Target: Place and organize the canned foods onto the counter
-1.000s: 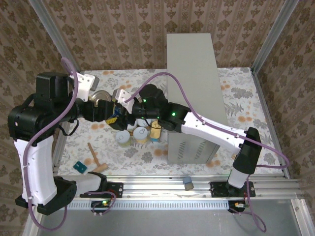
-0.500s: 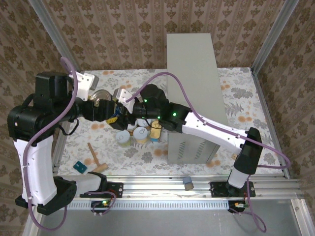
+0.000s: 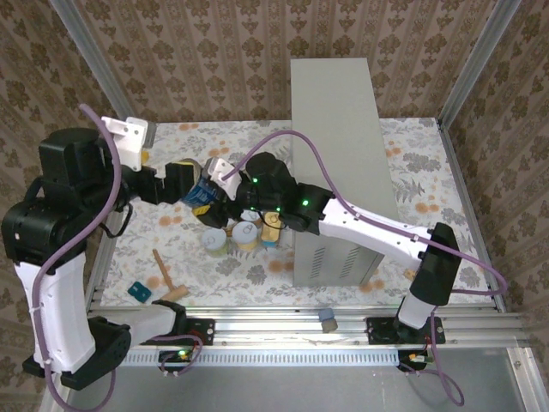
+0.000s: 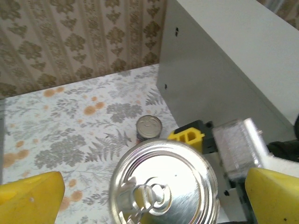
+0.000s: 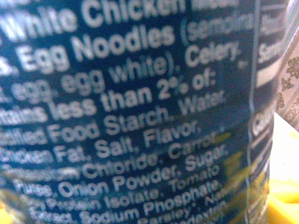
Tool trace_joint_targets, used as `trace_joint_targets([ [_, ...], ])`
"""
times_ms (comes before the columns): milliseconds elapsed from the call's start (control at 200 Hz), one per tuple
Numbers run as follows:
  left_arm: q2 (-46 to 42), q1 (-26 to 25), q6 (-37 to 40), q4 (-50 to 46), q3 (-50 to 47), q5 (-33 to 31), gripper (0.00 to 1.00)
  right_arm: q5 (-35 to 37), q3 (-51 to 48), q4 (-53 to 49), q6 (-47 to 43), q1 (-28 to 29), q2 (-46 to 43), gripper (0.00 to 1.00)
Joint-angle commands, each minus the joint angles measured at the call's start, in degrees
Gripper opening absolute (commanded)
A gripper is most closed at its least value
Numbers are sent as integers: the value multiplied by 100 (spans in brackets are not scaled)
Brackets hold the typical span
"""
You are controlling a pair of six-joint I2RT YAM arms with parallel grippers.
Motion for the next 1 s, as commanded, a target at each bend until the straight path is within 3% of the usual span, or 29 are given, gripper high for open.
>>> trace_joint_targets([
  [0,-250,32,-12,257,-262,-540,100,178,472,847,298,-311,-681,67],
  [410,-612,33,264,649,-1389,-340,100,-447,947,1243,1383,-1266,-941,69],
  [995,-918,40,400,1337,-2392,487,100,-82,1054,354,1235,-2570,-1556,70],
])
